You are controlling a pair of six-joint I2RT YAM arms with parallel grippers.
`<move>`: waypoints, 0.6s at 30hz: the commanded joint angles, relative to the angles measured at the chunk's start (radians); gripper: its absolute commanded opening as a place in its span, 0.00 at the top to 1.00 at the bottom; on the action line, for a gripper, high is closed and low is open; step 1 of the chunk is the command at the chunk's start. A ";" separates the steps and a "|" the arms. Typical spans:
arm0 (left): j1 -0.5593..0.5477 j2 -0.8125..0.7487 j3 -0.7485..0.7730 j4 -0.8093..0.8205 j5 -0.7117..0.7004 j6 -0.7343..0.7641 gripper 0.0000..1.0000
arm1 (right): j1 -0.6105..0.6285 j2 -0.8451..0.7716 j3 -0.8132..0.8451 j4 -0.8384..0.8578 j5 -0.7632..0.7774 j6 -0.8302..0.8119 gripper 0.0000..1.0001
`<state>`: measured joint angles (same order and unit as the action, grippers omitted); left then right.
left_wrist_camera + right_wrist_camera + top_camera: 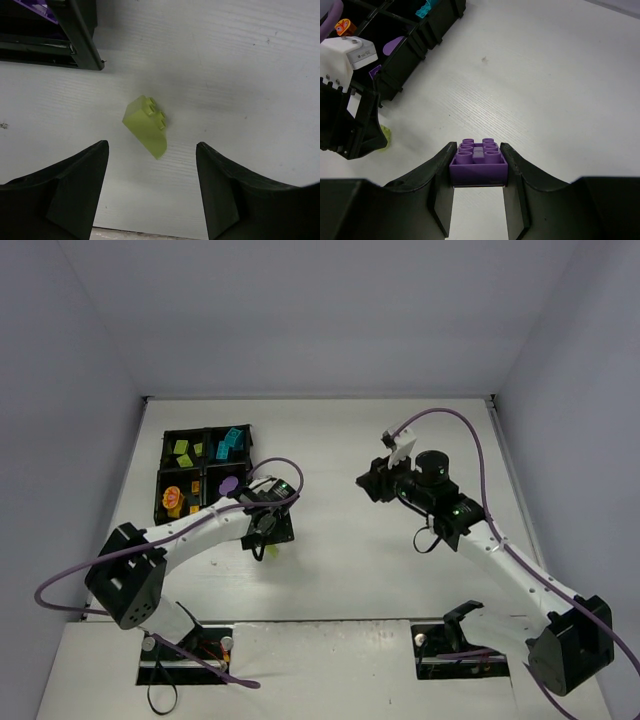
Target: Sort the legos into containers by color
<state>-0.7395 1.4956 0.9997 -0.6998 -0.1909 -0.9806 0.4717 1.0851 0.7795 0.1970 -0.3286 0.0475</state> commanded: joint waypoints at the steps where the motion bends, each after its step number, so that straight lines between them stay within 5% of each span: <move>1: -0.001 -0.014 0.040 -0.017 -0.073 -0.107 0.36 | -0.005 -0.044 0.006 0.056 0.002 -0.012 0.99; 11: 0.000 0.098 0.020 0.025 -0.056 -0.153 0.52 | -0.005 -0.079 -0.013 0.048 0.000 -0.023 0.99; 18: 0.000 0.034 0.033 0.003 -0.117 -0.126 0.89 | -0.005 -0.102 -0.036 0.045 0.005 -0.024 0.99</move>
<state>-0.7395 1.6028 0.9997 -0.6807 -0.2451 -1.1141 0.4717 1.0153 0.7486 0.1894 -0.3286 0.0357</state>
